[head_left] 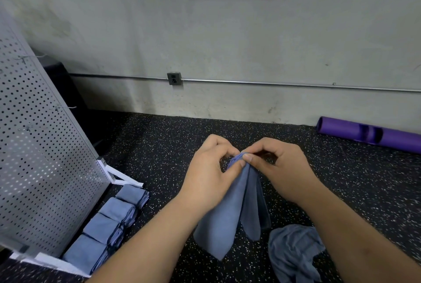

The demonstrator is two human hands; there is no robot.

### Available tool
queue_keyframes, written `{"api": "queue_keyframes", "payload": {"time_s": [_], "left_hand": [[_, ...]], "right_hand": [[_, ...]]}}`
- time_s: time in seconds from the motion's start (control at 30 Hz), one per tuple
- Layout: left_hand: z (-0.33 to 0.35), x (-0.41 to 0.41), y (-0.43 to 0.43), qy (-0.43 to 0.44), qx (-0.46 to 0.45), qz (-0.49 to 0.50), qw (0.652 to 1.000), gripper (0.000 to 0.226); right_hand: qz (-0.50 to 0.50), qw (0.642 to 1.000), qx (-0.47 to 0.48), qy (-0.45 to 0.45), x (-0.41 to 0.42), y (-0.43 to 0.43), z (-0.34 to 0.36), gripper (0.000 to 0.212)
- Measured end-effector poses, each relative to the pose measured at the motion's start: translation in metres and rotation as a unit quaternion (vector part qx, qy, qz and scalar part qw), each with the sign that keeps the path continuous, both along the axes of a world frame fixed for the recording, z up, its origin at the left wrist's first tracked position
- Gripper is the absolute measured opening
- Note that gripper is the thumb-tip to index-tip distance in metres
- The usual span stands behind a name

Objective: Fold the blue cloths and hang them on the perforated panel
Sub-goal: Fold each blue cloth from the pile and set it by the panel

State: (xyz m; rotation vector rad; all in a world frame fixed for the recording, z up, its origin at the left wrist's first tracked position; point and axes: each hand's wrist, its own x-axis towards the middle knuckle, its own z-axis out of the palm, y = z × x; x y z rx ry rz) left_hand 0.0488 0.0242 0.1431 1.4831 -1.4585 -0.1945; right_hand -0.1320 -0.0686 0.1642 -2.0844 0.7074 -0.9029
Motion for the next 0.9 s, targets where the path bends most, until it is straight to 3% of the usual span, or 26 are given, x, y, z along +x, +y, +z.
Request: {"api": "queue_keyframes", "payload": {"time_s": [0.07,0.13,0.27,0.43,0.63,0.9], "left_hand": [[0.0,0.0,0.001,-0.008,-0.005,0.0,1.0,0.004],[0.002,-0.001,0.004,0.041,0.015,-0.013,0.999,0.008],[0.005,-0.004,0.004,0.171,0.076,-0.072,0.98,0.025],[0.008,0.003,0.0,0.254,0.089,-0.125,0.955,0.025],[0.005,0.004,-0.001,0.241,0.077,-0.155,0.955,0.04],[0.005,0.007,-0.002,0.211,0.056,-0.06,0.974,0.026]], "right_hand": [[-0.004,0.998,-0.055,0.005,0.001,0.0,0.0,0.015],[-0.023,0.997,-0.077,0.005,0.001,-0.002,-0.002,0.016],[-0.043,0.998,-0.04,-0.009,0.004,-0.002,-0.006,0.021],[-0.048,0.998,-0.043,-0.024,0.002,0.002,-0.003,0.02],[-0.082,0.991,0.075,-0.08,0.004,0.003,-0.001,0.024],[-0.003,0.998,0.054,-0.035,0.003,0.004,-0.008,0.014]]}}
